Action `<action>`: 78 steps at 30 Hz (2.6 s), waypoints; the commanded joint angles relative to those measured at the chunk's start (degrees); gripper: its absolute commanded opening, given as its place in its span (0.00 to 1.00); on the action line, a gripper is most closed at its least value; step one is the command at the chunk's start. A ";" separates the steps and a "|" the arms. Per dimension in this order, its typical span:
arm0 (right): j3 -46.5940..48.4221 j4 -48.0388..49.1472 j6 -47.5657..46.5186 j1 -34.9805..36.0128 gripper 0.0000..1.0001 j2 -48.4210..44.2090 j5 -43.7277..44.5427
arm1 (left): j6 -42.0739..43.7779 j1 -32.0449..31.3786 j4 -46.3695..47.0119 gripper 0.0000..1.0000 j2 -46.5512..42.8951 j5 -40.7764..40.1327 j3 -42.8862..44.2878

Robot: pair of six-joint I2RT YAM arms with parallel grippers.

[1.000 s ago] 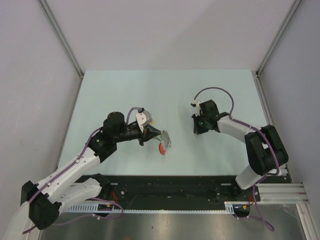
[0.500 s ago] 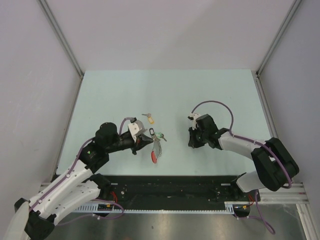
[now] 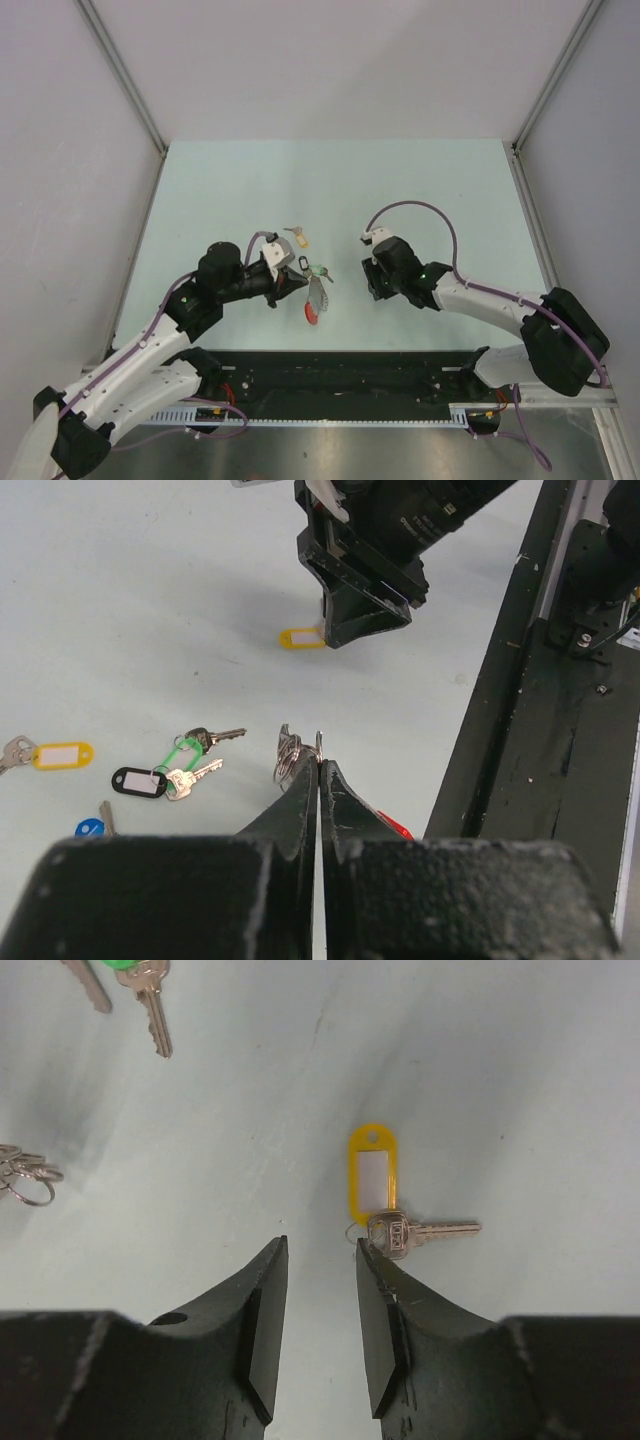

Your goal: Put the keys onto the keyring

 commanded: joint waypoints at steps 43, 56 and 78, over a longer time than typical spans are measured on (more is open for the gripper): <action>13.27 -14.56 -39.31 7.73 0.36 13.34 8.95 | 0.21 0.34 -0.09 0.01 -3.69 -2.43 1.29; 13.36 -12.71 -40.37 7.20 0.37 15.01 10.45 | 0.13 0.43 -0.18 0.01 -3.43 -2.08 1.38; 14.24 -13.15 -41.07 6.06 0.22 16.77 6.41 | 0.30 0.43 -0.26 0.01 -2.90 -1.38 1.47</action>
